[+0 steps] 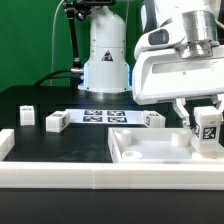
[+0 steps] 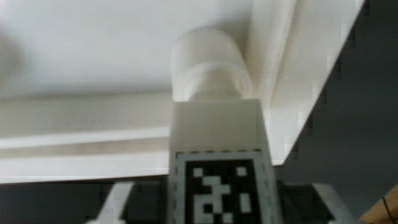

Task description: Assemble one leg

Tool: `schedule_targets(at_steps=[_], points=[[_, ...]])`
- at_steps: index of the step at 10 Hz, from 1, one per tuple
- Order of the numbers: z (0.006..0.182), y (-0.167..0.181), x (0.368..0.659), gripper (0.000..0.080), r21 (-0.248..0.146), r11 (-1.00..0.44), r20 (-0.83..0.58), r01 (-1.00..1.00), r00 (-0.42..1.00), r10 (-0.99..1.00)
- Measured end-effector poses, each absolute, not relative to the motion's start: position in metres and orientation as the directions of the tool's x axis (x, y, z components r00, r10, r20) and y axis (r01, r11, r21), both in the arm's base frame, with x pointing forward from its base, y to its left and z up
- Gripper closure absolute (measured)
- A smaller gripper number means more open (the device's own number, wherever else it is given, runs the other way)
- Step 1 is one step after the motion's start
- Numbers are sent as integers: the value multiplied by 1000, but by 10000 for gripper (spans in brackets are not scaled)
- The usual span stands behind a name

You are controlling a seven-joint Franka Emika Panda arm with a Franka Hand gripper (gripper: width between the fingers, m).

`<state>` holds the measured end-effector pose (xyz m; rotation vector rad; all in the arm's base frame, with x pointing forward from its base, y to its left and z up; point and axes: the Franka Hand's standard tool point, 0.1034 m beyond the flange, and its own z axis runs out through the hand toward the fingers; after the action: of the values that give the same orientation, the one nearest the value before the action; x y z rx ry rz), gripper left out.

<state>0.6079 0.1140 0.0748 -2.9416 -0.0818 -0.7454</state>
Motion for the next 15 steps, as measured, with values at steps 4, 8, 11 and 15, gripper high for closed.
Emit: schedule_targets(at_steps=[4,8,11,15], points=[[68,118,597,509,-77,-994,532,79,847,26],[67,118,596,187,-77,-994,531,79,847,26],[67,118,596,153,-77,-994,531,79,847,27],[84,118,601,151,-87,-993,505,74,863,21]])
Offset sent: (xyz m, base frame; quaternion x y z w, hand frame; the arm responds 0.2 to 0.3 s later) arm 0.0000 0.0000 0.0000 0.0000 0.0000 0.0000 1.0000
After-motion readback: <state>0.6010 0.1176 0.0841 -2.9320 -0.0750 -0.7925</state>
